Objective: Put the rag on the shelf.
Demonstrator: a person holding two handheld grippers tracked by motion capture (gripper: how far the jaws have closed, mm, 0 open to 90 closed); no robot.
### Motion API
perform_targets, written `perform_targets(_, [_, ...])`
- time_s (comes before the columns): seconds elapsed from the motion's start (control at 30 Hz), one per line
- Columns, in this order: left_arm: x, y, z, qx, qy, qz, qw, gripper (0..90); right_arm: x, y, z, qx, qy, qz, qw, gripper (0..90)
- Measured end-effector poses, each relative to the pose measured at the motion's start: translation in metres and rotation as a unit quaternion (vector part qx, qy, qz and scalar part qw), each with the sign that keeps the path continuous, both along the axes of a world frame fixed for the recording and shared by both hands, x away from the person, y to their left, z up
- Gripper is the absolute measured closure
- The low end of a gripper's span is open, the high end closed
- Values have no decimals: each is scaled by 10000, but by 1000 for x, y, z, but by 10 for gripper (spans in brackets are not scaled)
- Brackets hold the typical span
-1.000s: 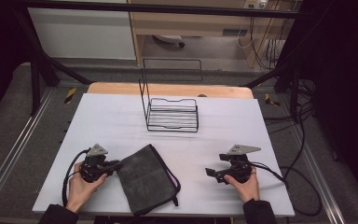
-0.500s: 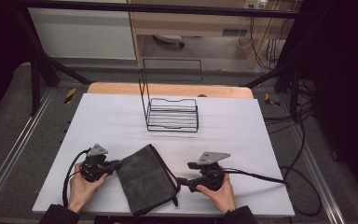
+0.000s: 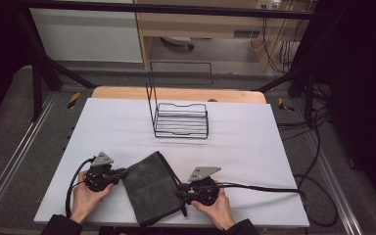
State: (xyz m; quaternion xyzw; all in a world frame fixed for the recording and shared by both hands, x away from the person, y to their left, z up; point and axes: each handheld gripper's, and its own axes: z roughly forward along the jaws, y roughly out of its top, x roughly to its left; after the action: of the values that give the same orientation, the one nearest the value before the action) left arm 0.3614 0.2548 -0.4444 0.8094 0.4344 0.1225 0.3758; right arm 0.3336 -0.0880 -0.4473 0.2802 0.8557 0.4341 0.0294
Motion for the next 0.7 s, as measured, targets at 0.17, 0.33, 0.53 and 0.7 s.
perform_targets(0.17, [1, 1, 0, -59, 27, 1, 10000, 810, 2, 0, -2, -4, 214, -148, 9997, 814])
perform_targets(0.33, [1, 2, 1, -130, 57, 30, 9999, 813, 2, -1, 2, 71, 217, -178, 9996, 855])
perform_targets(0.53, [0, 3, 3, -282, 13, 62, 9996, 814, 7, -10, 13, 92, 18, -419, 9991, 859])
perform_targets(0.7, [0, 2, 0, -192, 54, 61, 9998, 801, 11, -9, -1, -161, 18, -505, 9986, 714])
